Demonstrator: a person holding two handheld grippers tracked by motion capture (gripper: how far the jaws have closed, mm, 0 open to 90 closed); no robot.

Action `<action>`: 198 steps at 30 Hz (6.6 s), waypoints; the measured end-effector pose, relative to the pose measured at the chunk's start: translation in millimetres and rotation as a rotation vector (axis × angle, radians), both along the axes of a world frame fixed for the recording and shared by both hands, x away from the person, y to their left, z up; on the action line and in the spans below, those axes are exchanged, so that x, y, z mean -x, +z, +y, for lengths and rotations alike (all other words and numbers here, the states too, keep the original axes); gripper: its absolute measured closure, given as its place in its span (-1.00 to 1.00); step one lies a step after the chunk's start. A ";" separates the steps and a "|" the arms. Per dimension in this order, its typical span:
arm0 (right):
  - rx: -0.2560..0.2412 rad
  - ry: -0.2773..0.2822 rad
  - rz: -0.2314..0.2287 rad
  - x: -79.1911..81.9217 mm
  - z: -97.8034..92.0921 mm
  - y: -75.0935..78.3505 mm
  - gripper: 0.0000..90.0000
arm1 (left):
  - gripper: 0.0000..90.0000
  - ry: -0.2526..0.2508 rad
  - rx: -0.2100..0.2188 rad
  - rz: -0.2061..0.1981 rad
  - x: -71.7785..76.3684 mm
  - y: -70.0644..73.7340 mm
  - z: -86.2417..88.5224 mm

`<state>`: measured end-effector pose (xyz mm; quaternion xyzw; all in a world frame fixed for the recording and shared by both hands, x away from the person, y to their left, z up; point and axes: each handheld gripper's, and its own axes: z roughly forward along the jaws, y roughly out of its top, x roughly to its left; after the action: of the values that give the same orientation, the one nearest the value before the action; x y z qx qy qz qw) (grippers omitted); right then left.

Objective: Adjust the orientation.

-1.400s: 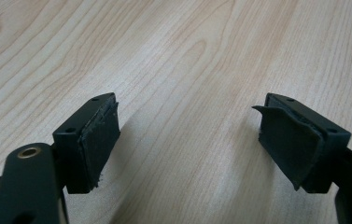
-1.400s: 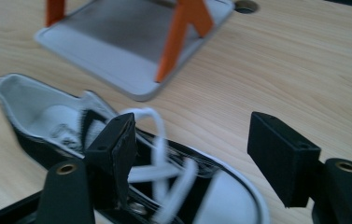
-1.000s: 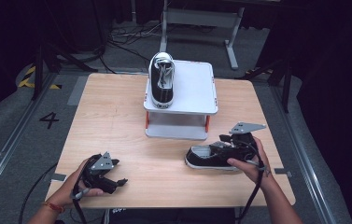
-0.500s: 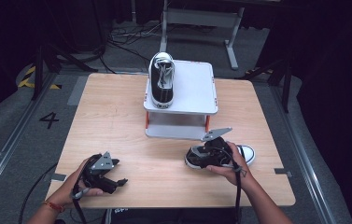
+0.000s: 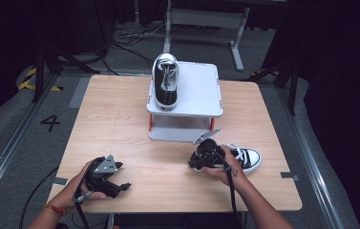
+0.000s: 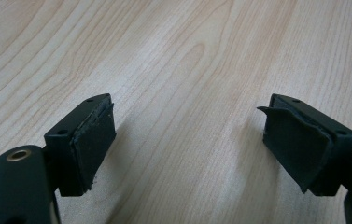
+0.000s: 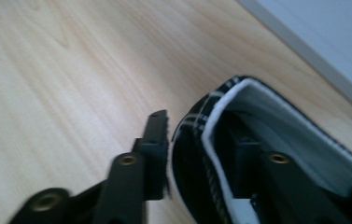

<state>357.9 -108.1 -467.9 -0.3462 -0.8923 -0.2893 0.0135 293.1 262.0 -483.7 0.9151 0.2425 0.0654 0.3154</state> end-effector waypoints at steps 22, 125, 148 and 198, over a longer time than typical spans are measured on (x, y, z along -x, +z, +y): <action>0.064 0.212 0.097 55.8 -26.8 10.4 0.51 | -0.62 0.003 -0.003 0.001 0.2 0.1 -0.7; 0.357 0.580 -0.309 -98.4 9.3 215.9 0.72 | -0.57 0.013 0.002 -0.001 4.2 0.6 0.4; 0.456 0.670 -0.222 -125.1 36.2 186.8 0.57 | -0.56 0.008 0.001 -0.006 4.6 0.9 1.2; 0.197 0.289 -0.491 -65.4 -62.1 198.7 -0.39 | -0.55 -0.002 0.001 0.000 3.9 0.9 1.5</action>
<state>423.3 -170.2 -269.2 -0.1351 -0.9327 -0.2715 -0.1952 289.2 263.4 -482.8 0.9152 0.2414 0.0648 0.3162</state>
